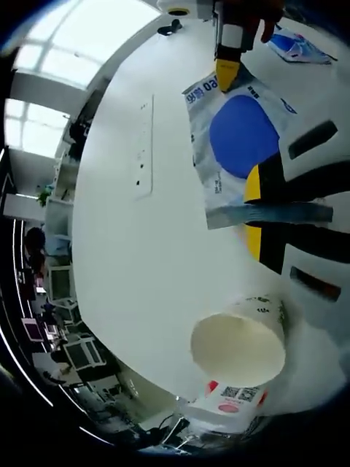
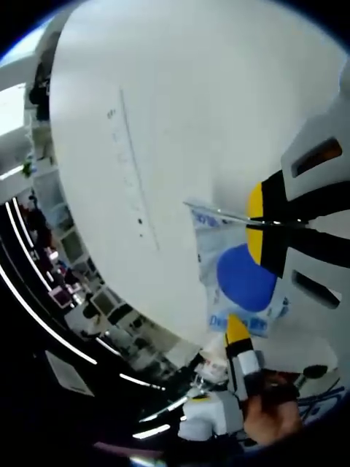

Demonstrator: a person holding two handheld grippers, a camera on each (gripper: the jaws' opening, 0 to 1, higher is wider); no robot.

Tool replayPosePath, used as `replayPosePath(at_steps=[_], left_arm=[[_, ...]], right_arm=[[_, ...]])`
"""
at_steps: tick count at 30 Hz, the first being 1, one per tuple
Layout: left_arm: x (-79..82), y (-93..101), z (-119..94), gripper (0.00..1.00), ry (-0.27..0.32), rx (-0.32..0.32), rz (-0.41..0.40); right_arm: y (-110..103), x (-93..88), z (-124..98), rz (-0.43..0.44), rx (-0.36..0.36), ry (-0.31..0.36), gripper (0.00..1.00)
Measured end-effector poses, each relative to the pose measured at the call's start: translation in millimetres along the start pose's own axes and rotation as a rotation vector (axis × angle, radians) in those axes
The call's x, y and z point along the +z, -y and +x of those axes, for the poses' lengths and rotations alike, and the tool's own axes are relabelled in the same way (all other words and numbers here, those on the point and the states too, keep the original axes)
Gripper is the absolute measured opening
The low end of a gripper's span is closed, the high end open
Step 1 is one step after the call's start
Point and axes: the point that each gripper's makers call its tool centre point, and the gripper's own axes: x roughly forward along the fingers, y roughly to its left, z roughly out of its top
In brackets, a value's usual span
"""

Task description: Arrange the tabletop items into an orderly group along one side of the table until the central work area is clear of visible clutter.

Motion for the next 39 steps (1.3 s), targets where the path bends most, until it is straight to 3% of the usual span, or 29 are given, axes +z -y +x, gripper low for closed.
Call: replayPosePath(at_steps=[13,26,30,39], left_arm=[[2.5,-3.3,12,0.08,-0.039,0.048,0.013],[7.3,-12.5,11,0.09,-0.036,0.085,0.038],[12.0,-13.3,8,0.10,-0.024,0.103,0.124],[17.5,-11.4,1,0.18,-0.008,0.134,0.239]], right_arm=[[8,-3.1,12,0.010,-0.008,-0.014,0.00],[3,2.5,19,0.019,-0.003,-0.004,0.00],[2,3.0,20,-0.027,-0.015,-0.003,0.00],[1,2.4,19,-0.020,-0.017,0.000,0.00]])
